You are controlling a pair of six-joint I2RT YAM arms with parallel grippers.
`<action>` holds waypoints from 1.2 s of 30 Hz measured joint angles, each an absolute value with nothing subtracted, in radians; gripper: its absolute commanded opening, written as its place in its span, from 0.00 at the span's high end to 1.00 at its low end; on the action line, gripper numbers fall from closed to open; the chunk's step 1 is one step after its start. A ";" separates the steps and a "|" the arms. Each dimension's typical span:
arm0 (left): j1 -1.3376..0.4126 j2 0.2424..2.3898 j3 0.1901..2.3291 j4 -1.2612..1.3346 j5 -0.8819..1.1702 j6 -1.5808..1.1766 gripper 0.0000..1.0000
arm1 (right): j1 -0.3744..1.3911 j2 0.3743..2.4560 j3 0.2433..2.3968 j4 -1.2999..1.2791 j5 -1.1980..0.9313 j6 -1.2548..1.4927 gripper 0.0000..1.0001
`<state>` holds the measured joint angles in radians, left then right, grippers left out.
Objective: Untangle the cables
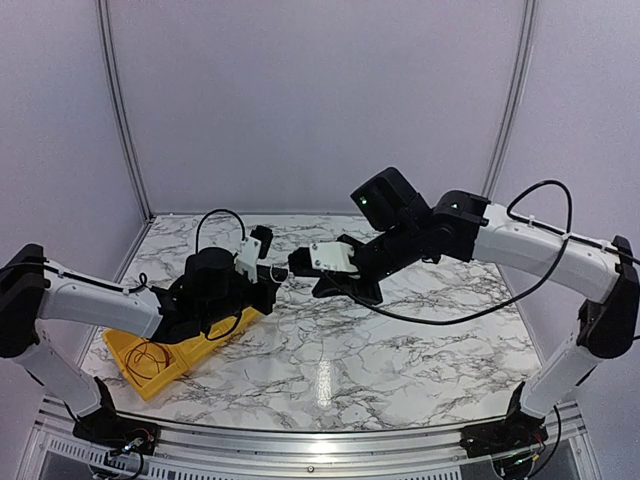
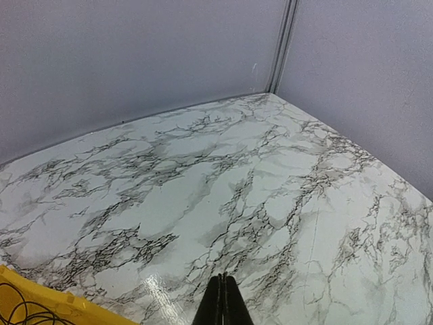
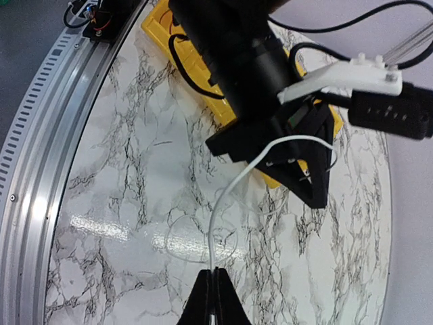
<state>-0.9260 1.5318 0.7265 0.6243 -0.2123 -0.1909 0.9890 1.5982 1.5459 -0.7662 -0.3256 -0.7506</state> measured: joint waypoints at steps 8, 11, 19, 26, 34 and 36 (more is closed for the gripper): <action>-0.926 1.309 0.740 0.529 -0.207 -0.182 1.00 | 0.846 1.362 1.137 -0.582 -0.292 -0.731 0.56; -0.923 1.200 0.816 0.373 -0.240 -0.160 1.00 | 0.786 1.291 0.977 -0.523 -0.294 -0.728 0.56; -0.891 1.028 1.028 -0.060 -0.421 -0.087 1.00 | 0.672 1.242 0.737 -0.327 -0.305 -0.710 0.57; -0.815 0.939 1.068 -0.253 -0.576 -0.014 1.00 | 0.668 1.255 0.720 -0.277 -0.276 -0.723 0.57; -0.688 0.926 0.979 -0.309 -0.598 0.015 1.00 | 0.667 1.256 0.720 -0.261 -0.252 -0.734 0.56; -0.654 0.938 0.942 -0.318 -0.585 0.004 1.00 | 0.667 1.256 0.720 -0.261 -0.248 -0.735 0.56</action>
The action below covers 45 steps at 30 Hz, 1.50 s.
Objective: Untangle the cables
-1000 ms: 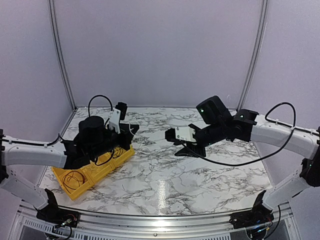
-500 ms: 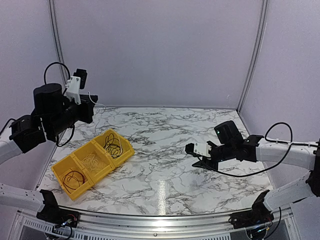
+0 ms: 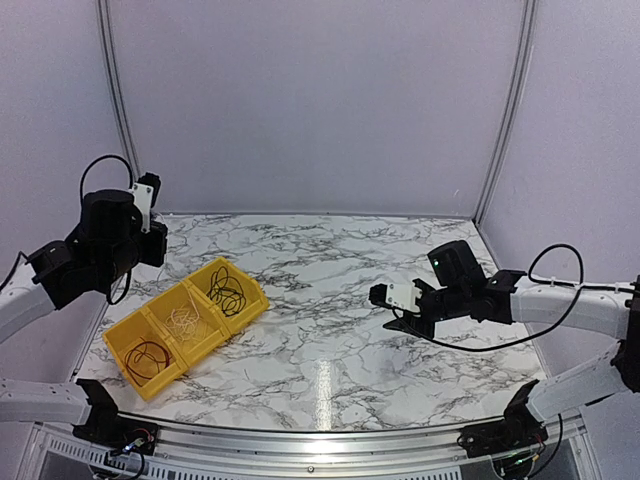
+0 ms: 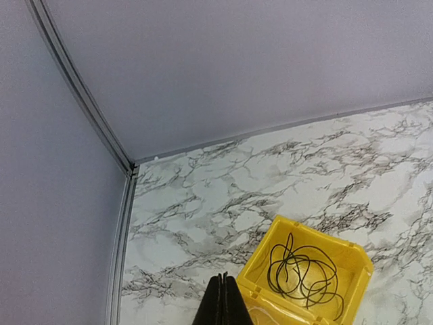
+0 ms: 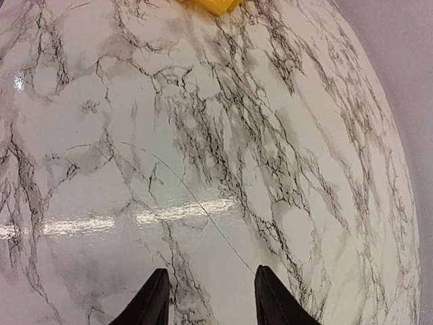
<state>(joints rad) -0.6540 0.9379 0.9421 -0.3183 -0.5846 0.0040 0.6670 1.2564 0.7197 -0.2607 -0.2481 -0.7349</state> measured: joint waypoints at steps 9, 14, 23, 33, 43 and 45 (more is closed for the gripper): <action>-0.561 1.070 0.817 -0.319 -0.536 -0.096 1.00 | 0.667 1.261 0.720 -0.260 -0.239 -0.744 0.56; -0.506 1.164 0.786 -0.323 -0.481 -0.198 1.00 | 0.667 1.272 0.720 -0.261 -0.236 -0.752 0.56; -0.456 1.284 0.758 -0.339 -0.331 -0.365 0.94 | 0.667 1.272 0.720 -0.261 -0.236 -0.756 0.57; -0.456 1.219 0.699 -0.418 -0.270 -0.469 0.58 | 0.667 1.279 0.720 -0.262 -0.234 -0.759 0.56; -0.455 1.034 0.714 -0.453 -0.236 -0.423 0.46 | 0.664 1.288 0.720 -0.258 -0.218 -0.748 0.49; -0.455 1.009 0.728 -0.450 -0.213 -0.393 0.42 | 0.649 1.287 0.721 -0.248 -0.199 -0.719 0.37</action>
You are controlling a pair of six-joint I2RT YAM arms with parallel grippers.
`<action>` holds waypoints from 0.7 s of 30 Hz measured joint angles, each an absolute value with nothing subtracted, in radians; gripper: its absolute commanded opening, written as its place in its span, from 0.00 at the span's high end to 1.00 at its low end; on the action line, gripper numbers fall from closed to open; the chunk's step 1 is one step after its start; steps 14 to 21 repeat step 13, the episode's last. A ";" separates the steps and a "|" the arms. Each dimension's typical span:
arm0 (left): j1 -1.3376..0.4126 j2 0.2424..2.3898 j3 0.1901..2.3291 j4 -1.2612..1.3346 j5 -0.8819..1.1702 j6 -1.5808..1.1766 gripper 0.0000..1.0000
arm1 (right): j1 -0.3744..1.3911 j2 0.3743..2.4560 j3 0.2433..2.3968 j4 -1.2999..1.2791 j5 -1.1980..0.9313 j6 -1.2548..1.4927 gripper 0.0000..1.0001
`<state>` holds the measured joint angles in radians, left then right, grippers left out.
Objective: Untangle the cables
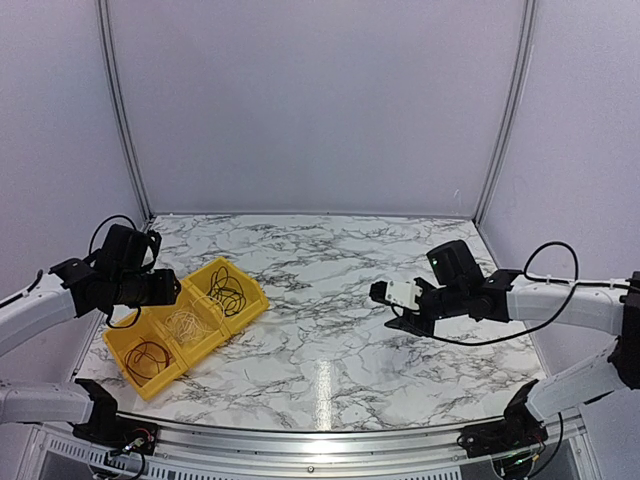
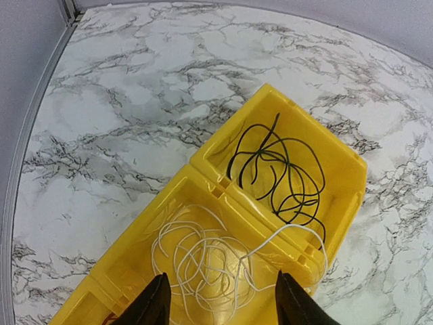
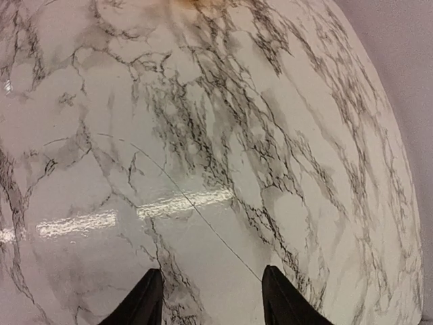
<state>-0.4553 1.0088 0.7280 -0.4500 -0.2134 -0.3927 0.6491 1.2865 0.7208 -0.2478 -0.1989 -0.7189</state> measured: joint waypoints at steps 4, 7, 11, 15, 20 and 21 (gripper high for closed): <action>-0.456 0.992 0.803 -0.447 -0.196 -0.324 0.32 | 0.513 1.253 0.743 -0.228 -0.195 -0.631 0.10; -0.456 0.989 0.870 -0.434 -0.196 -0.266 0.22 | 0.389 1.192 0.775 -0.211 -0.194 -0.554 0.01; -0.456 0.981 0.939 -0.402 -0.202 -0.211 0.01 | 0.302 1.089 0.832 -0.168 -0.158 -0.430 0.01; -0.456 0.984 0.960 -0.379 -0.202 -0.195 0.01 | 0.296 1.050 0.872 -0.154 -0.121 -0.373 0.02; -0.456 0.984 0.960 -0.379 -0.202 -0.195 0.01 | 0.296 1.050 0.872 -0.154 -0.121 -0.373 0.02; -0.456 0.984 0.960 -0.379 -0.202 -0.195 0.01 | 0.296 1.050 0.872 -0.154 -0.121 -0.373 0.02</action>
